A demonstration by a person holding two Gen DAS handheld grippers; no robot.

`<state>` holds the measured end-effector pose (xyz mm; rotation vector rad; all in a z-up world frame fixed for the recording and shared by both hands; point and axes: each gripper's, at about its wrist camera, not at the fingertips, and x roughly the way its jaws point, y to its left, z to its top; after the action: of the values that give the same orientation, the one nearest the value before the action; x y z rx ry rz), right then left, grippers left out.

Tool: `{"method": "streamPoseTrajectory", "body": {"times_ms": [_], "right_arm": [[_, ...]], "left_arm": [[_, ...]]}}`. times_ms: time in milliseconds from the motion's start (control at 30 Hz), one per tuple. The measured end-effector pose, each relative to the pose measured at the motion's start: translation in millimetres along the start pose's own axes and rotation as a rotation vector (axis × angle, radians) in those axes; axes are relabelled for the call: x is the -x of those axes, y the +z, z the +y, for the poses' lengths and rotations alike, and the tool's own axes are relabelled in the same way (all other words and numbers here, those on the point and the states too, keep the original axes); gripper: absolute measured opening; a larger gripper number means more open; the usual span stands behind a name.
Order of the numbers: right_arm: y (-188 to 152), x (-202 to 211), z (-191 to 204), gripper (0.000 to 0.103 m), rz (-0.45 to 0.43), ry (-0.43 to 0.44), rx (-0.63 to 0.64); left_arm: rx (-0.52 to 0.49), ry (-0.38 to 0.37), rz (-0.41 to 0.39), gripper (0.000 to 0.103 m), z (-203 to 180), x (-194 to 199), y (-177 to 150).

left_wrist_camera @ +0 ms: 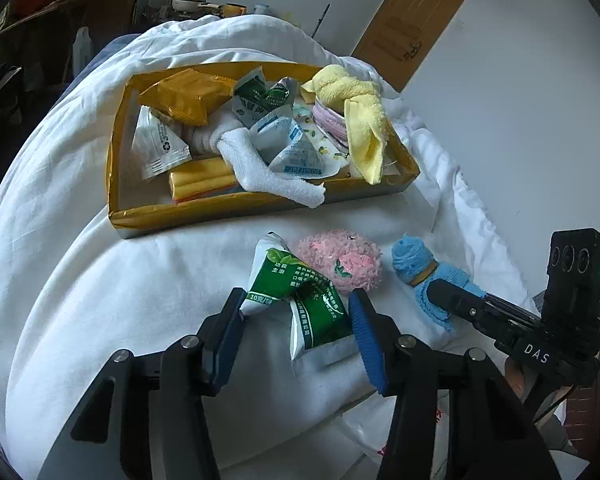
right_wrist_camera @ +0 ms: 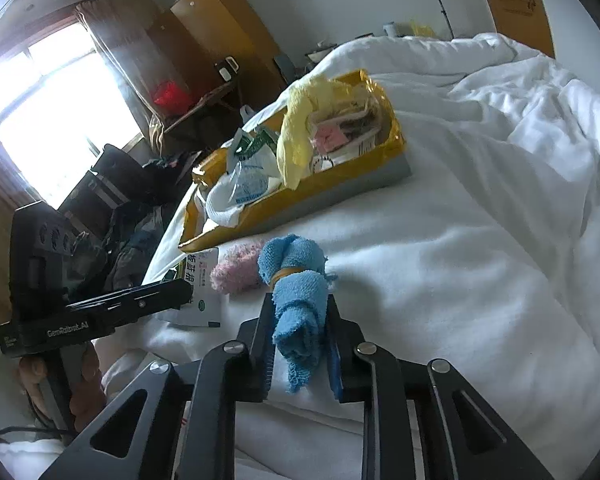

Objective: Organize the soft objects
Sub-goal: 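Grasp the blue cloth with the right tool while the left tool grasps the green-and-white packet, then carry the blue cloth and green packet into the tray and open both tools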

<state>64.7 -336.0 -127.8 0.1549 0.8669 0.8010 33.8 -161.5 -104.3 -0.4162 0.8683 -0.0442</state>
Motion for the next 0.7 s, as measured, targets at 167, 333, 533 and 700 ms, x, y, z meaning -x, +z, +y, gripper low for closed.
{"method": "streamPoseTrajectory", "body": {"times_ms": [167, 333, 533, 700], "right_arm": [[2, 11, 0, 0.021, -0.055, 0.018, -0.001], [5, 15, 2, 0.02, -0.077, 0.031, 0.012], [12, 21, 9, 0.02, -0.083, 0.03, 0.046], [48, 32, 21, 0.021, -0.071, 0.072, 0.076]], "left_arm": [[0.006, -0.033, -0.034, 0.05, 3, 11, 2], [0.036, -0.07, -0.084, 0.05, 10, 24, 5], [0.06, -0.097, -0.106, 0.05, 15, 31, 10], [0.081, -0.099, -0.114, 0.05, 23, 43, 33]]}}
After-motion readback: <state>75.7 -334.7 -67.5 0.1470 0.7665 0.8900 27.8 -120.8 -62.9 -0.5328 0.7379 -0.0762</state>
